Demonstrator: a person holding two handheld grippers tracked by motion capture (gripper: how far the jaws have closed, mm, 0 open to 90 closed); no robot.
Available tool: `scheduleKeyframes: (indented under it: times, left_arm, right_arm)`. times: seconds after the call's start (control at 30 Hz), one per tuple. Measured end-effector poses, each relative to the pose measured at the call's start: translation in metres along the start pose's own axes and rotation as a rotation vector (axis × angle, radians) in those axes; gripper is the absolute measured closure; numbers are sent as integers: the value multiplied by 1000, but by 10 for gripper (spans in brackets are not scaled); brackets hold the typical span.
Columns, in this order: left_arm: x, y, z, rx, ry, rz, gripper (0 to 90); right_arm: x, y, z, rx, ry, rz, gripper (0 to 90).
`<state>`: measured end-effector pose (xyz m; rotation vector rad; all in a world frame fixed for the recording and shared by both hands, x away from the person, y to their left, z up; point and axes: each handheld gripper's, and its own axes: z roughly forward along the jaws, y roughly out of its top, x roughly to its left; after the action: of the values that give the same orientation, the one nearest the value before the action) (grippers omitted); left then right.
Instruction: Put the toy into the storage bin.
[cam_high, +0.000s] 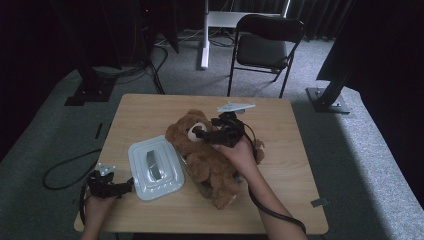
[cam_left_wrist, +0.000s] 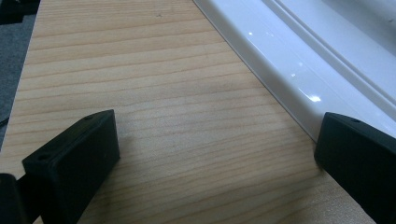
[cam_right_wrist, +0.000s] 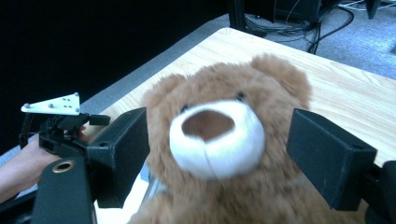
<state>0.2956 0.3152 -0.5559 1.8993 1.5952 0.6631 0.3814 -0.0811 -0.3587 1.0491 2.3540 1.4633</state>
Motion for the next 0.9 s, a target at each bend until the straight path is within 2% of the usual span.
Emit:
scheduleKeyframes:
  times: [0.17,0.3,0.37,0.53,0.6,0.73,0.9]
  left_arm:
    - [0,0,0,0,0,0,6]
    - [0,0,0,1,0,1,6]
    - [0,0,0,0,0,0,6]
    - [0,0,0,0,0,0,6]
    - [0,0,0,1,0,1,6]
    - [0,0,0,1,0,1,6]
    - [0,0,0,1,0,1,6]
  right_arm:
    - [0,10,20,23,-24,3,205]
    - [-5,8,31,55,-45,11,225]
    - [-11,3,36,78,-30,19,223]
    - [-19,-9,42,115,43,61,222]
    - [-20,-13,44,129,45,55,222]
    - [-24,-19,44,128,59,83,231]
    - [-23,-25,49,163,41,83,233]
